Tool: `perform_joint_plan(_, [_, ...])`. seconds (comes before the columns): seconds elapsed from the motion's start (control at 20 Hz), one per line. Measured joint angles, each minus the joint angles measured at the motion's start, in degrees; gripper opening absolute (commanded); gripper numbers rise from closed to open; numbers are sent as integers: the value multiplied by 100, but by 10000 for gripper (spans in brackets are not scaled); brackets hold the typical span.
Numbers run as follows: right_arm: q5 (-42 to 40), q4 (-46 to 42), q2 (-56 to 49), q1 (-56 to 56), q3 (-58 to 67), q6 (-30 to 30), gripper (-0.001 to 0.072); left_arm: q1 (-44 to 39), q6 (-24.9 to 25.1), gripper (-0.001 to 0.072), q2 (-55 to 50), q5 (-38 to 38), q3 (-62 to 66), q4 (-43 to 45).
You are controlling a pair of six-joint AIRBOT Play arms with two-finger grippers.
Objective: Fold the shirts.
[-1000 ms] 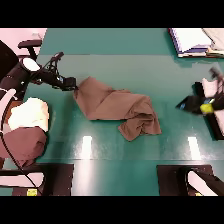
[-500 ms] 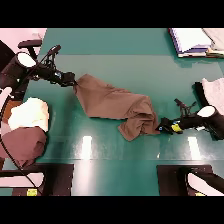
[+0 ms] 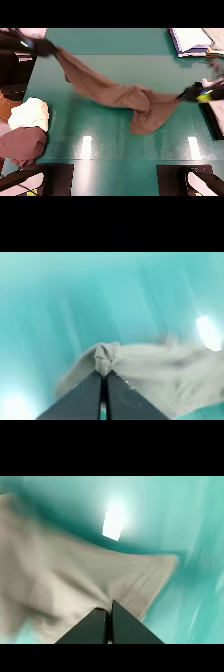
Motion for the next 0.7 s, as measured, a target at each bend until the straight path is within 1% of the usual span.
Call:
perform_joint_plan(0.15, [365, -85, 494, -483, 1458, 2, 13, 4, -2, 27, 765, 55, 907, 87])
perform_joint_plan(0.35, [857, -107, 778, -953, 3060, 7, 13, 0, -9, 27, 1569, 225, 1764, 142])
perform_joint_plan(0.5, [1261, -116, 684, -1193, 4009, 9, 13, 0, -31, 27, 1899, 269, 2035, 166])
perform_joint_plan(0.7, [1700, -118, 227, -1307, 5012, 107, 12, 0, -133, 27, 1985, 175, 2004, 190])
